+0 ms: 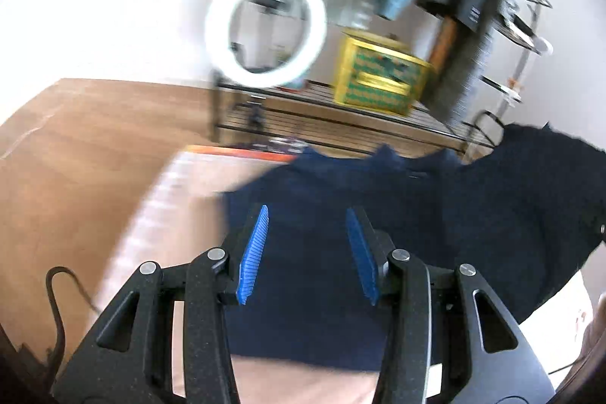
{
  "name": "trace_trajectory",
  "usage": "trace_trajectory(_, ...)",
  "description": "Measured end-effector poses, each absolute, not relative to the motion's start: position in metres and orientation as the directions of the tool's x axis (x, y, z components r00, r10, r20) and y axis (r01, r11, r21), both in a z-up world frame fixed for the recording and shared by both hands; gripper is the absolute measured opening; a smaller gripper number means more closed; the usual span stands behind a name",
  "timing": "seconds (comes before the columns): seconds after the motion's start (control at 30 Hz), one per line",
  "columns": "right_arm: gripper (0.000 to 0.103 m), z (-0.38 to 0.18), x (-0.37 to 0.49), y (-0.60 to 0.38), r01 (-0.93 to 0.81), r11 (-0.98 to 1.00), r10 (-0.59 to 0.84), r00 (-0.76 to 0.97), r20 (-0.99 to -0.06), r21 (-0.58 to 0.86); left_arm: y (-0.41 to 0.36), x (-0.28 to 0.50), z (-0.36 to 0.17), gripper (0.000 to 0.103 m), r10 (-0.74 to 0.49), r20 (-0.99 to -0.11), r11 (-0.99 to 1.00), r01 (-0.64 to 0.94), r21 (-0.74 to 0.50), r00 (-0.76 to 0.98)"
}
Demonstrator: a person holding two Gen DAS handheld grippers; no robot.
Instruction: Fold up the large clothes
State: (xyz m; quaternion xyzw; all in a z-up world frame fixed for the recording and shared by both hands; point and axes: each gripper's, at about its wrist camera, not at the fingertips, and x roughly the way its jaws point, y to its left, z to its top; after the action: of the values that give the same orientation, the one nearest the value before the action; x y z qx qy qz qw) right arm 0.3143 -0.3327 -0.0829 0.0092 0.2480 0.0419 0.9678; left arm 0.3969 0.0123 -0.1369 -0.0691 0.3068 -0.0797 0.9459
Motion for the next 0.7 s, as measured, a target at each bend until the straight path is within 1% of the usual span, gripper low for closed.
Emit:
trace_trajectory(0.17, 0.011, -0.082, 0.333, -0.275, -0.211, 0.977, 0.179, 0.862, -0.475, -0.015, 0.092, 0.348, -0.138, 0.046, -0.074, -0.574, 0.98, -0.048, -0.193, 0.816)
trace_trajectory(0.23, 0.011, -0.086, 0.346, -0.248, -0.268, 0.963, 0.22, 0.845, -0.487, -0.031, 0.116, 0.335, -0.144, 0.047, -0.045, -0.583, 0.972, -0.1, -0.214, 0.811)
trace_trajectory(0.33, 0.011, -0.104, 0.368, -0.196, -0.363, 0.93, 0.28, 0.801, -0.529, -0.059, 0.144, 0.321, -0.154, 0.046, -0.008, -0.601, 0.959, -0.163, -0.23, 0.799)
trace_trajectory(0.43, 0.01, -0.135, 0.388, -0.149, -0.448, 0.891, 0.322, 0.74, -0.59, -0.075, 0.164, 0.31, -0.164, 0.046, 0.018, -0.615, 0.947, -0.21, -0.242, 0.789)
trace_trajectory(0.5, 0.01, -0.167, 0.404, -0.116, -0.5, 0.862, 0.336, 0.683, -0.649, -0.08, 0.173, 0.306, -0.169, 0.046, 0.018, -0.621, 0.937, -0.23, -0.262, 0.784)
trace_trajectory(0.6, 0.009, -0.211, 0.417, -0.081, -0.545, 0.831, 0.312, 0.627, -0.714, -0.115, 0.178, 0.303, -0.173, 0.046, 0.027, -0.625, 0.93, -0.249, -0.271, 0.78)
trace_trajectory(0.7, 0.009, -0.239, 0.423, -0.059, -0.569, 0.809, 0.286, 0.603, -0.745, -0.151, 0.179, 0.302, -0.178, 0.046, 0.015, -0.631, 0.932, -0.239, -0.272, 0.775)
